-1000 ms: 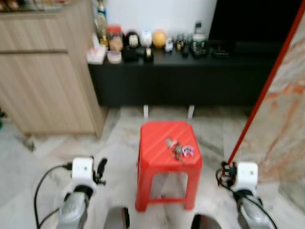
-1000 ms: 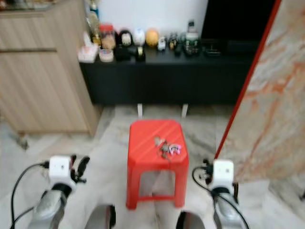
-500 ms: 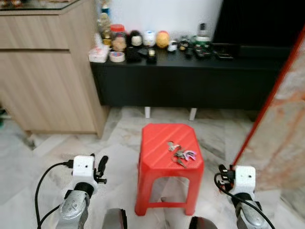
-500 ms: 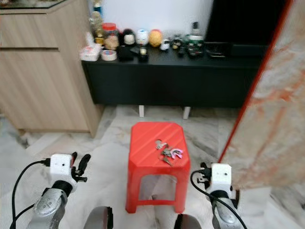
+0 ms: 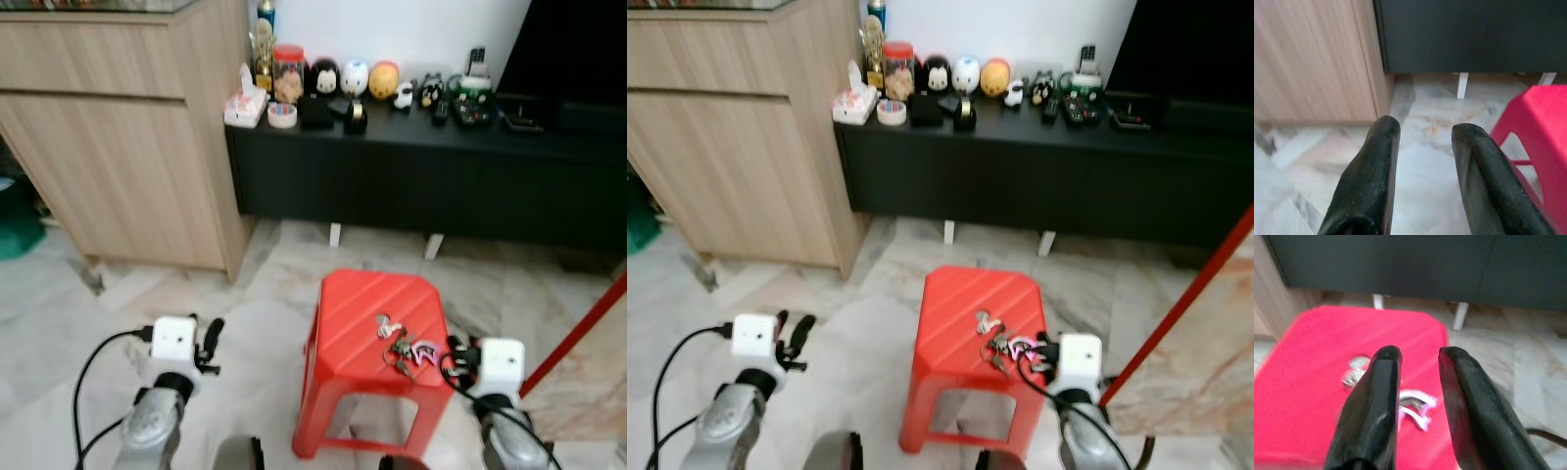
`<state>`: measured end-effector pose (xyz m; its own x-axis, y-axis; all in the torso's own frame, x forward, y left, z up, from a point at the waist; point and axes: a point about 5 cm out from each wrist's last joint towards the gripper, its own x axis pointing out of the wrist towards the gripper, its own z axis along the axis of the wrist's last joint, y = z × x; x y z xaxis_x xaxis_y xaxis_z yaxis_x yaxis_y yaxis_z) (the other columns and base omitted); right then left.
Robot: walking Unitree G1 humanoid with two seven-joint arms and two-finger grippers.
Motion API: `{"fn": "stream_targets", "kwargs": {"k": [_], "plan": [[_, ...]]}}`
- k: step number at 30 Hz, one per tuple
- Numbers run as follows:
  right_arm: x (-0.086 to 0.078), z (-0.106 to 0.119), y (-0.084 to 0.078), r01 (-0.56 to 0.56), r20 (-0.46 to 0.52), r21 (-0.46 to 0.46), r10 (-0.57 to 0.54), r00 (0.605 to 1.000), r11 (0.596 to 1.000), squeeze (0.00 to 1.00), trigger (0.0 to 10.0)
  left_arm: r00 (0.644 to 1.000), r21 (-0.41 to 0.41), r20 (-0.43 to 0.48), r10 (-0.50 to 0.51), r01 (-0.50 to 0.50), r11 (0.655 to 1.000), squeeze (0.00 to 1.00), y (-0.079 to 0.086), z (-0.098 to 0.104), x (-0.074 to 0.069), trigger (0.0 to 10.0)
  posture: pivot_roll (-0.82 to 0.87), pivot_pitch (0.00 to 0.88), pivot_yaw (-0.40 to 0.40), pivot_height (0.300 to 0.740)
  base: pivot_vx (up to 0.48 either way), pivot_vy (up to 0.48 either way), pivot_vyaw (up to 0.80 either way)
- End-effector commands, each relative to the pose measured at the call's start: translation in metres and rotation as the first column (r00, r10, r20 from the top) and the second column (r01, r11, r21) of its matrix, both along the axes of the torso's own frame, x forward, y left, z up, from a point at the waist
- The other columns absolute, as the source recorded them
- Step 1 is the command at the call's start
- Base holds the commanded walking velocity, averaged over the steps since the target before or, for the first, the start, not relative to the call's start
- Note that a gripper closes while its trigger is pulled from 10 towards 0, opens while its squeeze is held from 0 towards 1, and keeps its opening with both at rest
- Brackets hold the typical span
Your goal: Hang keys on a hook
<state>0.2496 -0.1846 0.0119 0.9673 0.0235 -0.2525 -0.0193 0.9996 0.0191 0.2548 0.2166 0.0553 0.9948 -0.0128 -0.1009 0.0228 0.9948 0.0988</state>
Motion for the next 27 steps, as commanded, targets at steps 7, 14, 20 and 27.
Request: {"fn": "stream_targets", "kwargs": {"k": [7, 14, 20, 27], "plan": [[-0.0037, -0.0008, -0.0130, 0.015, -0.014, -0.019, -0.015, 1.000, 1.000, 0.00, 10.0, 0.999, -0.014, -0.002, -0.037, 0.037, 0.999, 0.00, -0.0114, 0.0001, 0.0040, 10.0, 0.06, 0.000, -0.050, 0.602, 0.275, 0.000, 0.41], [-0.0043, -0.0025, -0.0141, 0.022, -0.027, -0.008, -0.022, 0.999, 1.000, 0.00, 10.0, 0.999, -0.011, -0.004, -0.038, 0.038, 0.999, 0.00, -0.0111, -0.0005, 0.0035, 10.0, 0.06, 0.000, -0.050, 0.602, 0.275, 0.000, 0.00], [-0.0049, -0.0031, -0.0138, 0.012, -0.030, -0.011, -0.012, 0.999, 1.000, 0.00, 10.0, 0.999, -0.011, -0.004, -0.040, 0.040, 0.999, 0.00, -0.0114, -0.0004, 0.0036, 10.0, 0.06, 0.000, -0.047, 0.602, 0.277, 0.000, 0.00], [-0.0075, -0.0055, -0.0150, 0.008, -0.048, 0.007, -0.008, 0.999, 1.000, 0.00, 10.0, 0.999, -0.005, 0.006, -0.041, 0.041, 0.999, 0.00, -0.0109, 0.0011, 0.0043, 10.0, 0.05, 0.000, -0.042, 0.602, 0.196, 0.000, 0.52]]}}
